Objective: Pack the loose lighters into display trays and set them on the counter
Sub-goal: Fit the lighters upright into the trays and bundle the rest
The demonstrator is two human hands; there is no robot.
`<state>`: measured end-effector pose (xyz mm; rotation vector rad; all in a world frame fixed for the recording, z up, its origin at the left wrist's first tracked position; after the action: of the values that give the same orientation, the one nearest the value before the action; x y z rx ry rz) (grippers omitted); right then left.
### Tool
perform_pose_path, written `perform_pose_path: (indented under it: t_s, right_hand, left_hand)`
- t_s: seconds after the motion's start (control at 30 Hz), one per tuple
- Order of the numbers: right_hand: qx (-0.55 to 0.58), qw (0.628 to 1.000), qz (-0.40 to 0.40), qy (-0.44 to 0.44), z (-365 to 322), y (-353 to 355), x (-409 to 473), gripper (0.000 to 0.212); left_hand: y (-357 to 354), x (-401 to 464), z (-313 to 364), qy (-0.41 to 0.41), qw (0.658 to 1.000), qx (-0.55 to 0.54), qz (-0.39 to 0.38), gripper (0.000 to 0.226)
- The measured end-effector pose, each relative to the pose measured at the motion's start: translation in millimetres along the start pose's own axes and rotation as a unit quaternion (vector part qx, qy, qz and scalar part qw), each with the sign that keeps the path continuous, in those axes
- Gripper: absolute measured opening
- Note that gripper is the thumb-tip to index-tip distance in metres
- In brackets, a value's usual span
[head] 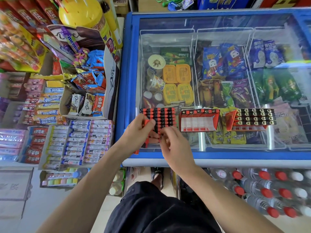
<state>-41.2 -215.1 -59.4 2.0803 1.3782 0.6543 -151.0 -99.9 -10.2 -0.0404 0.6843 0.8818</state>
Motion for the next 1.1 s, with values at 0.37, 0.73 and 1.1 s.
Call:
perform_pose_path:
  t_s: [0.37,0.73,1.1]
  right_hand:
    - [0.255,0.957,-0.055,-0.128,-17.6,28.4,-6.1,0.05]
    - [0.081,0.991,0.015,0.103,-24.4,30.6,-6.2,0.019]
    - [0.144,0.983,0.077,-0.08,13.7,49.1,-10.8,0.013]
  left_hand:
    - [-4.8,10.4,3.5,0.013,0.998,-0.056,0.033,0.04]
    - [-12.6,16.2,-1.6,0.039,0.999,0.015,0.016,0.059]
    - [-8.0,17.4,-22.6,-0.069,0.969,0.236,0.023,0.024]
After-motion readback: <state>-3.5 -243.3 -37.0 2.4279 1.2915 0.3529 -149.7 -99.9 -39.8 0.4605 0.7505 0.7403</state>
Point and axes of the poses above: each hand's wrist, its own x-axis towards the middle knuckle, its own y-axis out of the back of the hand, z = x × y, the point moved 1 cm from there along x, towards the middle knuckle, and after that the axes turned 1 degree about z, right-handed, at the moved point
